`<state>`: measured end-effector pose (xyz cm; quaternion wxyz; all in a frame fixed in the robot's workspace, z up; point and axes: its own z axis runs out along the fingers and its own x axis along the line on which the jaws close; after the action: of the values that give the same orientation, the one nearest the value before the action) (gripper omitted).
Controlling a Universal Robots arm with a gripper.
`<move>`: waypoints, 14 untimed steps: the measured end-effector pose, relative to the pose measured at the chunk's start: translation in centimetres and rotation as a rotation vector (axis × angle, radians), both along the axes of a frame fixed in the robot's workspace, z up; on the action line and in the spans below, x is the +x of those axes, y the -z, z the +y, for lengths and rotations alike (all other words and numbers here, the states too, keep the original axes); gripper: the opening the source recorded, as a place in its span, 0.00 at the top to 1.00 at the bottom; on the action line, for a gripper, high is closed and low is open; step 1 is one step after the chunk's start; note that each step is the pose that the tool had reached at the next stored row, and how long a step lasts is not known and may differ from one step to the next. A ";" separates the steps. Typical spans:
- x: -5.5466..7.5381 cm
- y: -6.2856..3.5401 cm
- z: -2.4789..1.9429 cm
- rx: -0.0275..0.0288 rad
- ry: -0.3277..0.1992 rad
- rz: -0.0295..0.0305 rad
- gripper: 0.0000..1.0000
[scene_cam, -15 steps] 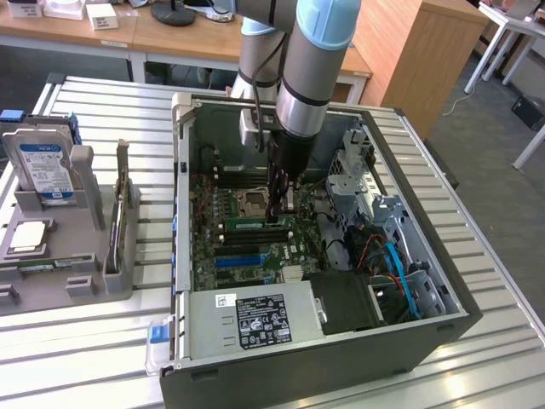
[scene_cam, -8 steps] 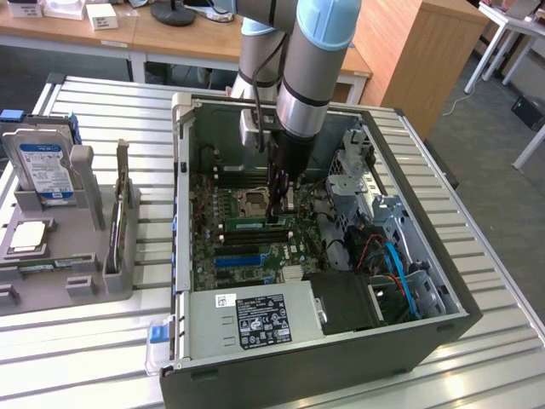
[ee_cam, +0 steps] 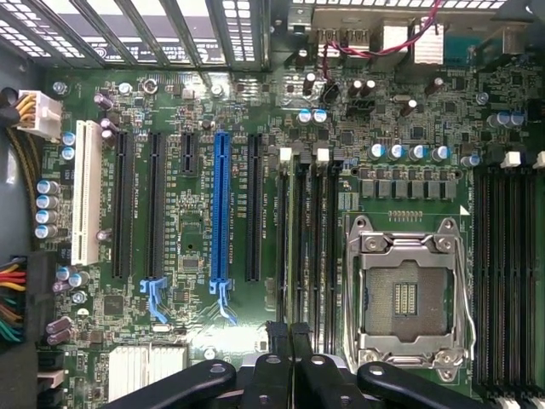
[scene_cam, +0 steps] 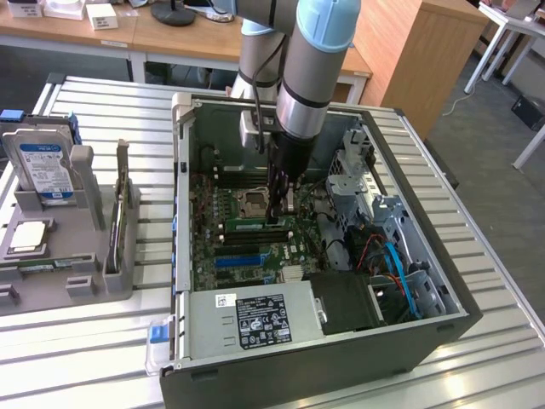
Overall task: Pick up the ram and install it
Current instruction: 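Insert the ram into the slot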
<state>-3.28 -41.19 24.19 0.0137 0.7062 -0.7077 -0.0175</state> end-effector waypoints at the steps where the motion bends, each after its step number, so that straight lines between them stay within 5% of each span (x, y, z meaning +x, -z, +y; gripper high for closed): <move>1: 0.0 0.02 0.00 -0.0001 -0.001 0.0000 0.88; 14: 0.0 0.18 0.00 -0.0001 -0.011 -0.0001 0.88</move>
<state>-3.28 -41.19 24.01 0.0138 0.7100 -0.7038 -0.0174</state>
